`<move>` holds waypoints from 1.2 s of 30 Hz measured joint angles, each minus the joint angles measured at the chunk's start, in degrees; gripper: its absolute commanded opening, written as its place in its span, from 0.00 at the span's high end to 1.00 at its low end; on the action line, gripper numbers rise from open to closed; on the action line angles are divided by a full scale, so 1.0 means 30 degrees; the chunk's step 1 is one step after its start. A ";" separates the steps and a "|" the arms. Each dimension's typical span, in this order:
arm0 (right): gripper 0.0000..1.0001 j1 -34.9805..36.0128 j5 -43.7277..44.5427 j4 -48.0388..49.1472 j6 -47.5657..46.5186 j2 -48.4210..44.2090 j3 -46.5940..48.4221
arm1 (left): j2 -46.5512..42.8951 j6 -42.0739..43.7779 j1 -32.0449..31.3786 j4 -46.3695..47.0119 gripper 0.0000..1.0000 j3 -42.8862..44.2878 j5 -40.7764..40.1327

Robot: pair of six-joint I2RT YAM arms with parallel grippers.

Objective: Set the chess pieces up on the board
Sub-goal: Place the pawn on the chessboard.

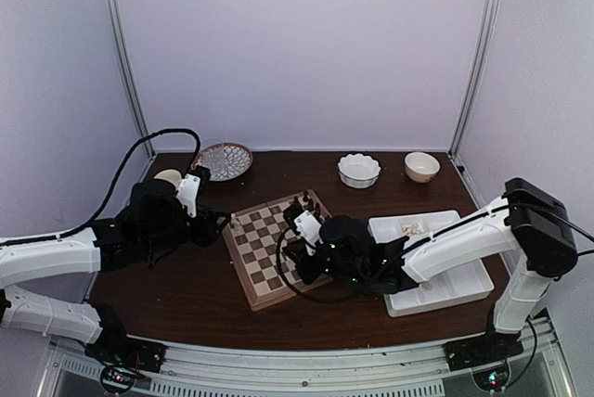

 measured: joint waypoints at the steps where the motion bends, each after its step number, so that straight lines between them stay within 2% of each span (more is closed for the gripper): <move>1: 0.95 0.0138 0.0022 0.0051 -0.0087 0.0772 0.0627 | -0.0153 -0.0036 0.0000 0.0000 0.51 -0.0087 -0.0138; 8: 0.93 0.0911 0.0080 -0.0051 -0.0255 0.4051 0.3191 | -0.0393 -0.0277 0.0000 -0.0007 0.51 -0.0328 -0.0474; 19: 0.89 0.1297 0.0554 -0.0423 -0.0685 0.5187 0.3781 | -0.0138 -0.0379 0.0000 -0.0015 0.51 -0.0328 -0.0430; 27: 0.76 0.1304 0.0801 -0.0648 -0.0765 0.5391 0.4014 | -0.0138 -0.0379 0.0000 -0.0015 0.51 -0.0328 -0.0430; 30: 0.68 0.1311 0.0823 -0.0648 -0.0794 0.5391 0.4044 | -0.0124 -0.0379 0.0000 -0.0015 0.50 -0.0328 -0.0386; 36: 0.64 0.1311 0.0874 -0.0765 -0.0911 0.5326 0.4036 | -0.0015 -0.0372 0.0000 -0.0066 0.48 -0.0321 -0.0277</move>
